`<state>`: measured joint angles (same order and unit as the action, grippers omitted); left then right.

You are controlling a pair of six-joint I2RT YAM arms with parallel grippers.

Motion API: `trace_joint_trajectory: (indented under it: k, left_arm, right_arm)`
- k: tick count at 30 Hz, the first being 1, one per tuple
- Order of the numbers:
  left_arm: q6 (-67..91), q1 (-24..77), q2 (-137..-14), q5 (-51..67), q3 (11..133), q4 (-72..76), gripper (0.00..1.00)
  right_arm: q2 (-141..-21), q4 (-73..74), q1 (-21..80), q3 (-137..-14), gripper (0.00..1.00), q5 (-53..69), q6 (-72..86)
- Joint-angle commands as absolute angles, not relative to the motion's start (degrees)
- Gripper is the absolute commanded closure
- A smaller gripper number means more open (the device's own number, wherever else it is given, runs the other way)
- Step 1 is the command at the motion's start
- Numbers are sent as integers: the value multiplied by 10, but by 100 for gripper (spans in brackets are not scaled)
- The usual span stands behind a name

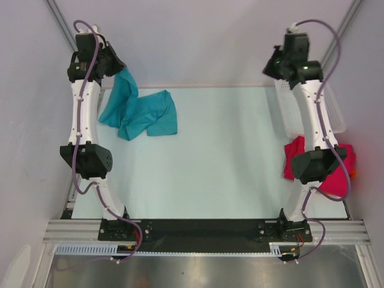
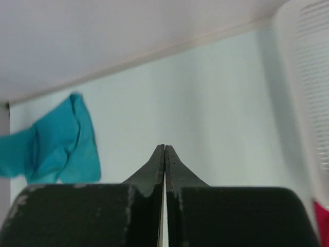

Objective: Fold and stack the t-shirts
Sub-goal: Flatten out the tshirt

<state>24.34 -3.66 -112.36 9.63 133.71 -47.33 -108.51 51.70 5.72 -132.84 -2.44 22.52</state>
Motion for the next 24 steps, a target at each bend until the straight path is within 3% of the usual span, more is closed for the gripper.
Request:
trace_joint_trajectory:
  k: [1,4,9,16,24]
  left_arm:
    - [228,-18,-1060,98,1327,-457,100]
    - [222,-18,-1040,91,1304,-460,100]
    - [217,-17,-996,83,1245,-454,100]
    - [235,-16,-912,125,1119,-421,100]
    - [304,51,-822,288,1012,-370,100]
  right_arm:
    - [-1096,458,151,-1247,100,103,217]
    - [-1141,425,204,-1249,84,183,221]
    - [-1249,386,274,-1294,72,289,257]
    - [-1384,338,359,-1334,69,358,302]
    - [-1455,281,402,-1351,64,386,353]
